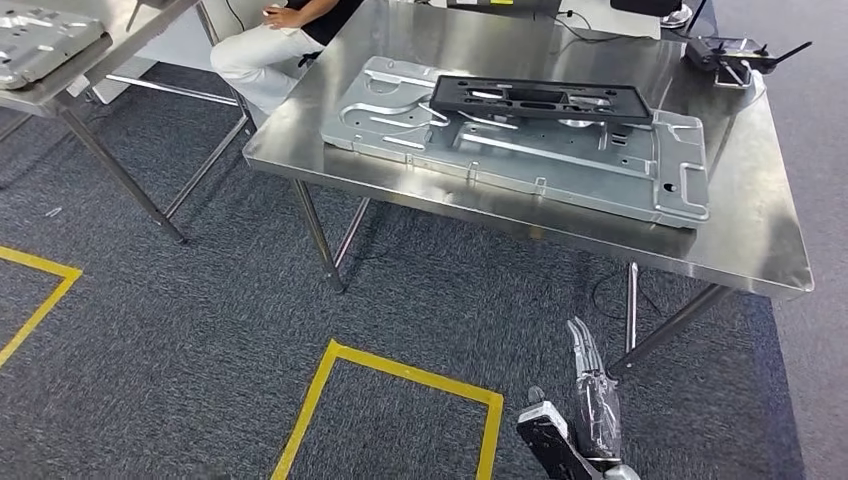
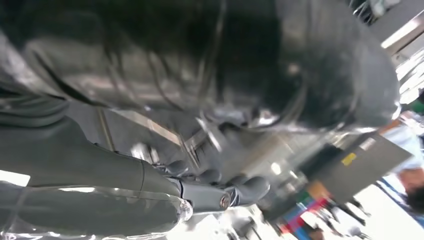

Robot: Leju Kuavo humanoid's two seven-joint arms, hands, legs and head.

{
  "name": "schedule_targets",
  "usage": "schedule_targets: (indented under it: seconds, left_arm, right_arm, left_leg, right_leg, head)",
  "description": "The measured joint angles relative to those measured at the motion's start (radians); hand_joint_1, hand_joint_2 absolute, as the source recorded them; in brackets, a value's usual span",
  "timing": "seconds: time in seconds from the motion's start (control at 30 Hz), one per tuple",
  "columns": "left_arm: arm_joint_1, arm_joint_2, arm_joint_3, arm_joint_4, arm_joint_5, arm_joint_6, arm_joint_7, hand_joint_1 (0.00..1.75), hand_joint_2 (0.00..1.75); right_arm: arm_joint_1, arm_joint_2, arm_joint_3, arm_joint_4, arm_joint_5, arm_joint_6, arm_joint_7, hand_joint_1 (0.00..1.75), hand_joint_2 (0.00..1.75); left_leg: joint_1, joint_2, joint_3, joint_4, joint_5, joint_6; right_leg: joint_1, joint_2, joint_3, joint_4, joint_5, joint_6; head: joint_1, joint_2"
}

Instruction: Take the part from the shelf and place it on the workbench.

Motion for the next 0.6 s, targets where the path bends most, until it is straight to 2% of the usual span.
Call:
schedule_targets:
  seconds: [0.07,0.1,0.13,0.17,0.23,0.27,0.3,0.33,0.37,0.4,0.43,0.47,0.5,0.57,0.6]
  left_arm:
    - [0.001,-0.003,0.007,0.000,0.005,0.005,-0.001,0.00,0.00]
    - [0.002,-0.005,0.012,0.000,0.007,0.008,-0.001,0.00,0.00]
    - [0.003,-0.007,0.016,0.000,0.008,0.011,-0.001,0.00,0.00]
    - [0.003,-0.009,0.020,0.000,0.010,0.013,-0.001,0.00,0.00]
    - [0.004,-0.011,0.028,0.000,0.014,0.017,0.000,0.00,0.00]
    - [0.004,-0.012,0.031,0.000,0.016,0.018,0.001,0.00,0.00]
    - [0.004,-0.013,0.034,0.000,0.016,0.019,0.002,0.00,0.00]
    - [0.005,-0.014,0.037,0.000,0.016,0.020,0.003,0.00,0.00]
    - [0.005,-0.015,0.040,0.000,0.017,0.020,0.004,0.00,0.00]
    - [0.005,-0.017,0.042,0.000,0.017,0.021,0.004,0.00,0.00]
    - [0.004,-0.019,0.045,0.000,0.018,0.022,0.005,0.00,0.00]
    - [0.003,-0.021,0.047,0.000,0.018,0.022,0.006,0.00,0.00]
    - [0.001,-0.022,0.049,0.000,0.019,0.023,0.006,0.00,0.00]
    - [0.000,-0.023,0.052,0.000,0.020,0.025,0.006,0.00,0.00]
    - [0.000,-0.023,0.054,0.000,0.020,0.026,0.006,0.00,0.00]
  right_arm:
    - [0.040,0.030,-0.046,0.024,-0.077,0.024,-0.041,0.00,0.00]
    - [0.054,0.046,-0.081,0.056,-0.114,0.043,-0.066,0.00,0.00]
    - [0.061,0.063,-0.125,0.105,-0.147,0.067,-0.093,0.00,0.00]
    - [0.060,0.079,-0.179,0.174,-0.177,0.092,-0.121,0.00,0.00]
    - [0.034,0.103,-0.315,0.377,-0.222,0.125,-0.190,0.00,0.00]
    - [0.015,0.108,-0.390,0.499,-0.233,0.125,-0.220,0.00,0.00]
    - [-0.004,0.110,-0.459,0.618,-0.236,0.118,-0.246,0.00,0.00]
    - [-0.019,0.111,-0.519,0.721,-0.234,0.109,-0.258,0.00,0.00]
    - [-0.030,0.111,-0.567,0.803,-0.231,0.101,-0.257,0.00,0.00]
    - [-0.041,0.111,-0.606,0.874,-0.227,0.097,-0.242,0.00,0.00]
    - [-0.053,0.111,-0.638,0.935,-0.223,0.098,-0.215,0.00,0.00]
    - [-0.065,0.114,-0.667,0.996,-0.214,0.096,-0.174,0.00,0.00]
    - [-0.077,0.117,-0.694,1.051,-0.202,0.095,-0.125,0.00,0.00]
    - [-0.096,0.129,-0.735,1.137,-0.176,0.091,-0.016,0.00,0.00]
    - [-0.103,0.135,-0.750,1.170,-0.164,0.094,0.037,0.00,0.00]
  left_leg:
    - [0.000,0.002,-0.004,-0.017,0.008,0.009]
    - [0.002,0.004,-0.009,-0.023,0.016,0.017]
    - [0.005,0.008,-0.015,-0.028,0.025,0.026]
    - [0.007,0.012,-0.022,-0.030,0.034,0.033]
    - [0.005,0.011,-0.041,-0.030,0.049,0.041]
    - [0.004,0.008,-0.051,-0.028,0.057,0.041]
    - [0.004,0.003,-0.061,-0.025,0.064,0.041]
    - [0.003,-0.004,-0.070,-0.022,0.069,0.039]
    - [0.004,-0.011,-0.078,-0.017,0.073,0.036]
    - [0.004,-0.016,-0.087,-0.012,0.076,0.033]
    - [0.003,-0.020,-0.094,-0.006,0.079,0.029]
    - [0.002,-0.024,-0.099,-0.002,0.082,0.024]
    - [0.002,-0.028,-0.105,0.001,0.086,0.018]
    - [0.002,-0.037,-0.112,0.005,0.092,0.005]
    - [0.002,-0.034,-0.118,0.015,0.084,0.000]
  right_leg:
    - [-0.002,0.001,-0.002,-0.005,0.010,0.012]
    - [-0.002,0.003,-0.006,0.002,-0.002,0.017]
    - [-0.002,0.006,-0.014,0.025,-0.030,0.022]
    - [-0.004,0.008,-0.027,0.067,-0.071,0.027]
    - [-0.008,0.009,-0.061,0.188,-0.151,0.033]
    - [-0.010,0.009,-0.069,0.238,-0.165,0.036]
    - [-0.012,0.010,-0.064,0.260,-0.158,0.037]
    - [-0.012,0.011,-0.041,0.248,-0.135,0.037]
    - [-0.012,0.017,0.001,0.197,-0.109,0.033]
    - [-0.012,0.033,0.052,0.126,-0.094,0.027]
    - [-0.012,0.050,0.097,0.057,-0.090,0.022]
    - [-0.011,0.062,0.129,0.006,-0.093,0.017]
    - [-0.009,0.068,0.144,-0.023,-0.101,0.013]
    - [-0.010,0.053,0.145,-0.036,-0.103,0.008]
    - [-0.013,0.043,0.144,-0.041,-0.101,0.003]
  head:
    - [0.000,0.000]
    - [0.001,0.000]
    - [0.001,0.000]
    - [0.001,0.000]
    - [0.001,0.000]
    - [0.001,0.000]
    - [0.001,0.000]
    - [0.001,0.000]
    - [0.001,0.000]
    - [0.001,0.000]
    - [0.001,0.000]
    - [0.001,0.000]
    - [0.001,0.000]
    - [0.000,0.000]
    - [0.000,0.000]
